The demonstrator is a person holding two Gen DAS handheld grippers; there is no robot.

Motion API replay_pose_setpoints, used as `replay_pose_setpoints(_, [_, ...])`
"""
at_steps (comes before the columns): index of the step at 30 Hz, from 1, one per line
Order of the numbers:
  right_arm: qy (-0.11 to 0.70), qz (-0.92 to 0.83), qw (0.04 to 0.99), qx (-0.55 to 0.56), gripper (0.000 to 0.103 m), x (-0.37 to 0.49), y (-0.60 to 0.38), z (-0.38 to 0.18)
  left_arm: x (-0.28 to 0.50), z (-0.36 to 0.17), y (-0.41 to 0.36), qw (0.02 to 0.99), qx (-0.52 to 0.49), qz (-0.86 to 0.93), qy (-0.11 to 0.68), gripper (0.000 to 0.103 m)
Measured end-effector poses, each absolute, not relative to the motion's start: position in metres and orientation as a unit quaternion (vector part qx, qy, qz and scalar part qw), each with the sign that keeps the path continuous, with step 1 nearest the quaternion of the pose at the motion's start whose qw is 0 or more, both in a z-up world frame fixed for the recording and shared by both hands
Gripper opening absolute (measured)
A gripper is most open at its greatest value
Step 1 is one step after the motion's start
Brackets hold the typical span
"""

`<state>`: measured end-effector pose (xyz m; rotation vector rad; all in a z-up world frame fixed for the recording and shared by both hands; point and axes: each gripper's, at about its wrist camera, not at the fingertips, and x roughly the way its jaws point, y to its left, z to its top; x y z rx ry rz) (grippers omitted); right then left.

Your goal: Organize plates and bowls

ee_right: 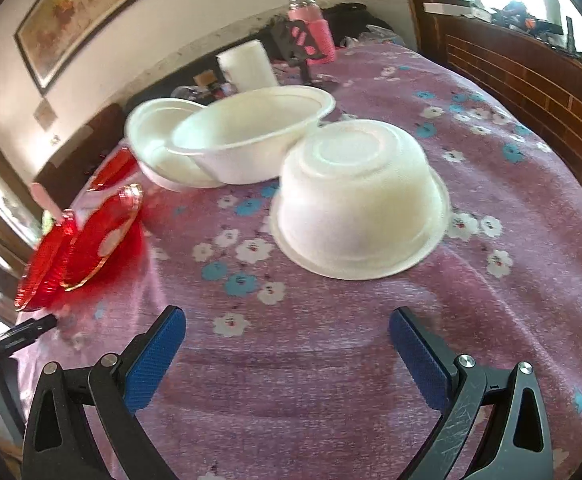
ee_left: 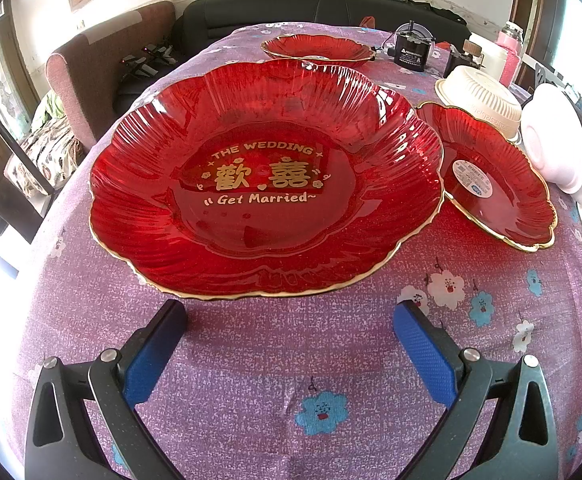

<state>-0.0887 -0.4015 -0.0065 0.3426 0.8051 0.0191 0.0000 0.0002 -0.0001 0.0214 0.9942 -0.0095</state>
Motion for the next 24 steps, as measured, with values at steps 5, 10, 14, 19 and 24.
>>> replay_pose_setpoints(5, [0.359, 0.043, 0.916, 0.175, 0.1, -0.097, -0.398, 0.001, 0.0, 0.0, 0.0, 0.879, 0.01, -0.005, 0.477, 0.103])
replay_pose_setpoints(10, [0.352, 0.063, 0.917, 0.175, 0.076, -0.1, -0.394, 0.004, 0.0, 0.0, 0.0, 0.879, 0.01, -0.005, 0.477, 0.103])
replay_pose_setpoints(14, [0.363, 0.082, 0.911, 0.176, 0.07, -0.104, -0.384, 0.008, 0.0, 0.0, 0.0, 0.879, 0.01, -0.005, 0.477, 0.103])
replay_pose_setpoints(19, [0.363, 0.123, 0.909, 0.165, 0.068, -0.11, -0.355, 0.025, 0.0, 0.0, 0.0, 0.879, 0.011, -0.004, 0.477, 0.103])
replay_pose_setpoints(24, [0.378, 0.17, 0.897, 0.153, 0.059, -0.1, -0.318, 0.031, -0.002, 0.0, 0.001, 0.879, 0.008, -0.003, 0.476, 0.103])
